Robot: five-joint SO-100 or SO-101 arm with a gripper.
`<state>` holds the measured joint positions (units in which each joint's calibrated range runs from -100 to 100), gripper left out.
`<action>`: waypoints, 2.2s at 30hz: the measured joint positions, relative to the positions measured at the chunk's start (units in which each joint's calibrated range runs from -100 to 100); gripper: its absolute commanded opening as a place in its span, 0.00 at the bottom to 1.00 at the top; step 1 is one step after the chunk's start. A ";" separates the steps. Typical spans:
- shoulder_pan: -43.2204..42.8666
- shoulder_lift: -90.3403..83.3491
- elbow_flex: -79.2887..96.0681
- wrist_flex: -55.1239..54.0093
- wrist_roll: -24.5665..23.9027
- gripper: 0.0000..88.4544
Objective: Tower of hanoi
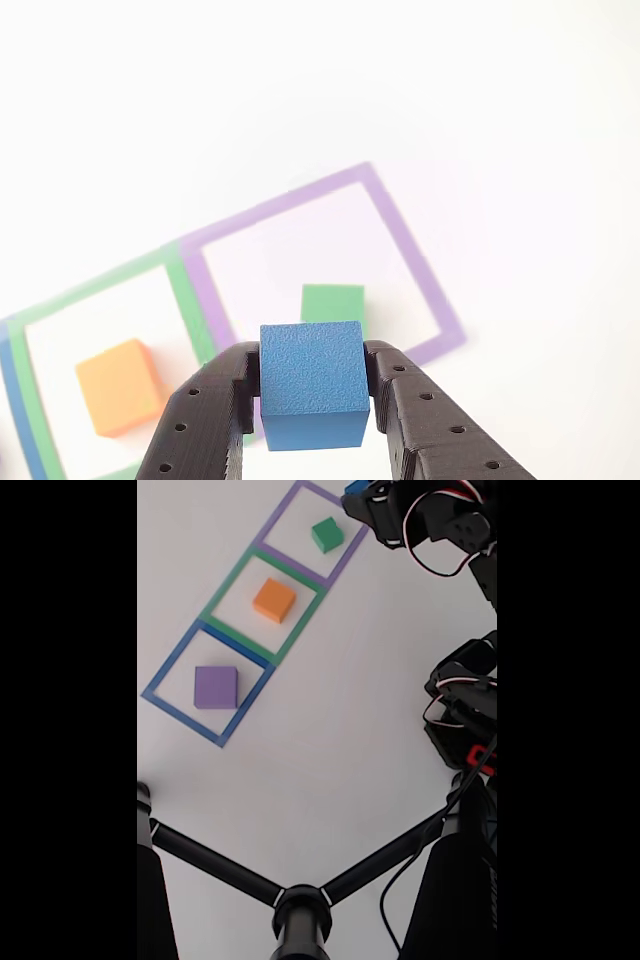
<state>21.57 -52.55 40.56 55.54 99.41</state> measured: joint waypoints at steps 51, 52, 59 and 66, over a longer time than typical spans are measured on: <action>2.05 40.61 32.90 -82.66 0.59 0.04; 2.05 41.03 32.81 -83.07 0.39 0.04; 1.96 43.56 31.33 -84.59 0.59 0.04; 1.96 46.60 30.37 -87.08 0.59 0.05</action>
<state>23.54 -5.95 70.93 -31.54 100.00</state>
